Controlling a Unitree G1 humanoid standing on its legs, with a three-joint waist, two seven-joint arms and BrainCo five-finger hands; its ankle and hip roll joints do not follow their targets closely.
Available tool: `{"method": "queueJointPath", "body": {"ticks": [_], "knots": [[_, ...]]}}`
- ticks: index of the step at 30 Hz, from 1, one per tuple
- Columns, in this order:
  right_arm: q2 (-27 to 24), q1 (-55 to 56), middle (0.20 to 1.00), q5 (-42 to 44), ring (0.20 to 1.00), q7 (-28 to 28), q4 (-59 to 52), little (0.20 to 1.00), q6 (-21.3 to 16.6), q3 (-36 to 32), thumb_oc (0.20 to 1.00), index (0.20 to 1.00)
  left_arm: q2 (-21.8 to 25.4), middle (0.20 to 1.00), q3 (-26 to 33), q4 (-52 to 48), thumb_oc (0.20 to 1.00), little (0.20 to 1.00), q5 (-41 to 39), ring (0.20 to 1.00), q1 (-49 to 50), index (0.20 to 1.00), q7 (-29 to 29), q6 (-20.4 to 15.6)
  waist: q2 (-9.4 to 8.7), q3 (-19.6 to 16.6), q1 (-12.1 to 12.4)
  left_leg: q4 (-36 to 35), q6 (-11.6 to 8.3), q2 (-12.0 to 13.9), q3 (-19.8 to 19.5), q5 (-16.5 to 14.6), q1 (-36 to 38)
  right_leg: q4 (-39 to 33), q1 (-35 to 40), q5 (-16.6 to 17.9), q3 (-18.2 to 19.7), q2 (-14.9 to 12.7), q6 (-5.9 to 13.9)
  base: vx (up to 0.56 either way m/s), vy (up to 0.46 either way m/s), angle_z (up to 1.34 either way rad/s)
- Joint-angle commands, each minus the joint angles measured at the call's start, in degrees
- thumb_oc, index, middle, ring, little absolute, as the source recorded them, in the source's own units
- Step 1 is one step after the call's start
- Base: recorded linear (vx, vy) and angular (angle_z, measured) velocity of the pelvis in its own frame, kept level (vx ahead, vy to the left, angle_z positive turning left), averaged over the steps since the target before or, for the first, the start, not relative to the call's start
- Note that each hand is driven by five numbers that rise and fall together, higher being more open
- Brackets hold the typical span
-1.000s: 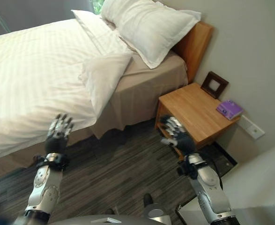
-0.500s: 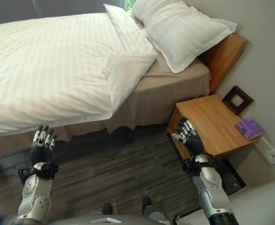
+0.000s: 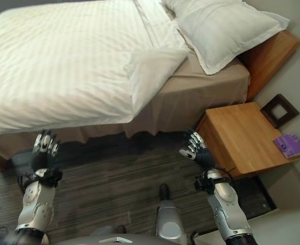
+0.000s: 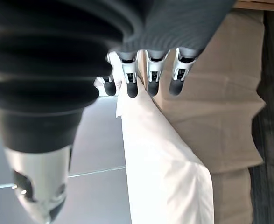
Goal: Making the bed.
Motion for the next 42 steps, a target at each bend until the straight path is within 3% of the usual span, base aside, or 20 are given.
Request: {"method": "queueJointPath", "body": {"ticks": [1, 2, 3, 4, 5, 6, 7, 8, 11, 12, 14, 18, 20, 22, 26, 29, 33, 35, 42], "knots": [[-2.67, -4.45, 1.0, 0.03, 1.0, -0.85, -1.54, 1.0, -3.98, -2.25, 1.0, 1.0, 0.42, 1.0, 0.1, -4.74, 1.0, 1.0, -3.17, 1.0, -3.46, 1.0, -1.91, -2.68, 3.43, -1.61, -1.54, 8.88, -4.01, 7.38, -1.69, 15.94, 4.6, -0.34, -1.46, 4.85, -1.28, 4.84, -3.74, 0.22, -0.219, 0.3], [-2.69, -4.4, 1.0, 1.97, 1.0, -0.69, -1.91, 1.0, -4.5, -2.39, 1.0, 1.0, 0.2, 1.0, -0.26, -5.07, 1.0, 1.0, -3.67, 1.0, -3.62, 1.0, -2.0, -2.57, 2.27, -1.57, -1.48, 17.18, -3.77, 6.99, -1.69, 20.16, 1.0, -1.12, 0.47, 4.34, -0.93, 4.72, -5.46, 0.32, -0.358, 0.18], [-2.86, -4.03, 1.0, 3.16, 1.0, -0.48, -2.04, 1.0, -4.81, -2.59, 1.0, 1.0, 0.01, 1.0, -1.19, -5.65, 1.0, 1.0, -3.63, 1.0, -4.06, 1.0, -1.85, -2.44, 1.42, -0.99, -1.33, 25.85, -3.34, 6.77, -2.36, 22.4, -3.94, -1.64, 2.33, 3.74, -1.12, 4.81, -7.05, 0.27, -0.401, -0.05], [-3.14, -4.12, 1.0, 3.92, 1.0, -0.99, -1.99, 1.0, -4.99, -2.52, 1.0, 1.0, 0.1, 1.0, -1.64, -5.96, 1.0, 1.0, -3.64, 1.0, -4.69, 1.0, -1.62, -2.47, 0.32, 0.46, -0.41, 32.24, -2.47, 5.81, -3.81, 23.2, -8.34, -1.64, 3.99, 2.98, -0.57, 4.77, -8.26, 0.22, -0.375, -0.02], [-3.25, -4.08, 1.0, 4.37, 1.0, -1.83, -2.01, 1.0, -5.23, -2.64, 1.0, 1.0, 0.21, 1.0, -1.93, -6.29, 1.0, 1.0, -3.35, 1.0, -5.27, 1.0, -0.89, -2.7, -0.33, 1.21, -0.32, 33.93, -1.64, 6.6, -2.58, 23.18, -10.8, -2.13, 5.18, 2.49, -0.55, 4.85, -9.03, 0.3, -0.372, -0.04], [-3.51, -3.84, 1.0, 4.22, 1.0, -3.12, -1.85, 1.0, -5.45, -3.26, 1.0, 1.0, -0.4, 1.0, -2.92, -5.85, 1.0, 1.0, -4.42, 1.0, -6.39, 1.0, -0.76, -2.73, -0.51, 2.15, 0.17, 30.55, -1.35, 9.17, 1.31, 21.27, -15.88, -2.85, 8.04, 1.37, -0.73, 4.92, -9.38, 0.24, -0.247, 0.11], [-3.5, -3.85, 1.0, 4.22, 1.0, -3.13, -1.87, 1.0, -5.44, -3.29, 1.0, 1.0, -0.39, 1.0, -2.94, -5.83, 1.0, 1.0, -4.42, 1.0, -6.43, 1.0, -0.77, -2.74, -0.66, 2.04, 0.18, 30.31, -1.3, 8.99, 1.4, 21.5, -15.93, -2.92, 7.91, 1.48, -0.69, 4.74, -9.36, 0.3, -0.152, 0.09], [-4.03, -3.41, 1.0, 3.75, 1.0, -3.17, -2.3, 1.0, -5.32, -3.83, 1.0, 1.0, -0.64, 1.0, -3.11, -5.48, 1.0, 1.0, -5.05, 1.0, -6.65, 1.0, -1.36, -2.57, -0.54, 2.07, 0.41, 24.48, -1.86, 9.61, 3.68, 21.37, -17.33, -3.66, 9.5, 1.1, -0.82, 4.57, -8.98, 0.25, -0.015, 0.24], [-4.38, -2.55, 1.0, 3.99, 1.0, -2.45, -3.23, 1.0, -5.31, -4.4, 1.0, 1.0, -0.15, 1.0, -3.43, -4.74, 1.0, 1.0, -4.44, 1.0, -6.11, 1.0, -1.38, -2.53, -0.13, 1.98, 1.13, 17.99, -2.8, 8.41, 4.39, 21.52, -19.08, -4.29, 11.24, 0.15, -0.46, 4.25, -8.55, 0.29, 0.036, 0.15], [-4.39, -2.35, 1.0, 3.03, 1.0, -1.88, -3.04, 1.0, -5.09, -3.91, 1.0, 1.0, 0.34, 1.0, -2.31, -4.42, 1.0, 1.0, -3.61, 1.0, -4.46, 1.0, -1.2, -2.44, 0.93, 1.88, 2.67, 9.07, -2.58, 4.09, 2.68, 21.55, -20.01, -4.55, 12.81, -0.78, 0.79, 5.07, -8.0, 0.36, 0.076, -0.24], [-3.73, -2.66, 1.0, 2.86, 1.0, -1.32, -3.0, 1.0, -5.09, -3.18, 1.0, 1.0, 0.34, 1.0, -1.25, -5.32, 1.0, 1.0, -3.11, 1.0, -3.54, 1.0, -1.17, -2.88, 1.81, 1.26, 3.13, 1.81, -2.29, 1.99, 1.52, 21.7, -18.2, -4.98, 13.99, -1.43, 1.8, 6.27, -7.57, 0.36, 0.066, -0.36], [-2.71, -1.99, 1.0, 2.66, 1.0, 0.34, -3.72, 1.0, -4.61, -2.76, 1.0, 1.0, 1.46, 1.0, -0.15, -8.63, 1.0, 1.0, -1.27, 1.0, -4.54, 1.0, -0.97, -3.44, 2.22, -0.05, 2.32, -4.45, -2.38, 1.6, 2.28, 20.62, -11.29, -6.6, 15.61, -1.7, 3.44, 6.44, -7.3, 0.23, 0.063, -0.85], [-2.21, -0.79, 1.0, 2.66, 1.0, 1.8, -4.15, 1.0, -3.76, -2.47, 1.0, 1.0, 4.62, 1.0, 0.74, -8.8, 1.0, 1.0, 4.24, 1.0, -5.68, 1.0, 0.52, -3.1, 2.82, -1.34, 1.13, -9.4, -1.86, 1.35, 4.31, 19.91, -7.93, -7.86, 15.52, -1.44, 4.05, 5.92, -6.44, 0.18, 0.105, -0.29], [-2.11, -0.47, 1.0, 2.75, 1.0, 2.42, -4.02, 1.0, -3.47, -2.18, 1.0, 1.0, 6.33, 1.0, 1.25, -7.91, 1.0, 1.0, 6.65, 1.0, -6.42, 1.0, 1.23, -2.85, 3.05, -1.62, 0.73, -10.55, -1.7, 1.29, 4.93, 19.87, -7.03, -8.14, 15.41, -1.34, 4.31, 5.76, -6.17, 0.1, 0.08, -0.29], [-2.82, -0.23, 1.0, 2.21, 1.0, 4.12, -3.16, 1.0, -2.15, -0.05, 1.0, 1.0, 15.56, 1.0, 0.47, -0.02, 1.0, 1.0, 15.0, 1.0, -14.24, 1.0, 3.97, -1.7, 4.22, -1.96, -1.48, -11.97, -1.27, 0.74, 6.85, 19.1, -6.18, -8.71, 14.33, -1.05, 5.67, 5.44, -5.3, 0.06, 0.09, -0.17], [-3.51, 0.78, 1.0, 2.72, 1.0, 5.95, -3.49, 1.0, -1.32, 1.79, 1.0, 1.0, 21.25, 1.0, -0.46, 9.89, 1.0, 1.0, 15.41, 1.0, -21.37, 1.0, 5.9, -0.38, 5.01, -1.73, -3.3, -11.97, -1.25, 0.71, 8.41, 18.46, -6.63, -8.99, 12.9, -0.52, 6.93, 5.34, -4.71, 0.03, 0.072, -0.22], [-4.42, 2.14, 1.0, 3.93, 1.0, 7.66, -3.34, 1.0, -0.06, 4.13, 1.0, 1.0, 31.02, 1.0, -5.98, 27.02, 1.0, 1.0, 19.66, 1.0, -35.78, 1.0, 7.27, 1.94, 5.93, -0.78, -6.16, -11.97, -1.63, 1.17, 10.58, 18.37, -8.49, -8.87, 9.28, 0.61, 8.58, 5.63, -4.02, -0.05, 0.048, -0.26], [-5.55, 1.66, 1.0, 4.13, 1.0, 8.04, -3.23, 1.0, 0.21, 5.64, 1.0, 1.0, 33.05, 1.0, -9.85, 37.71, 1.0, 1.0, 18.9, 1.0, -43.85, 1.0, 6.87, 3.06, 6.07, 0.64, -7.38, -11.97, -1.87, 1.53, 11.62, 18.75, -10.47, -8.4, 6.16, 1.41, 9.29, 5.94, -3.79, -0.15, 0.028, -0.34], [-7.13, -1.26, 1.0, 5.71, 1.0, 8.49, -3.4, 1.0, 0.53, 9.21, 1.0, 1.0, 34.25, 1.0, -15.61, 52.73, 1.0, 1.0, 16.1, 1.0, -57.99, 1.0, 5.12, 4.21, 5.92, 4.28, -9.05, -11.97, -2.37, 2.14, 13.5, 19.51, -14.59, -7.14, 0.03, 2.82, 11.21, 6.91, -3.61, -0.07, 0.008, -0.24]]}}
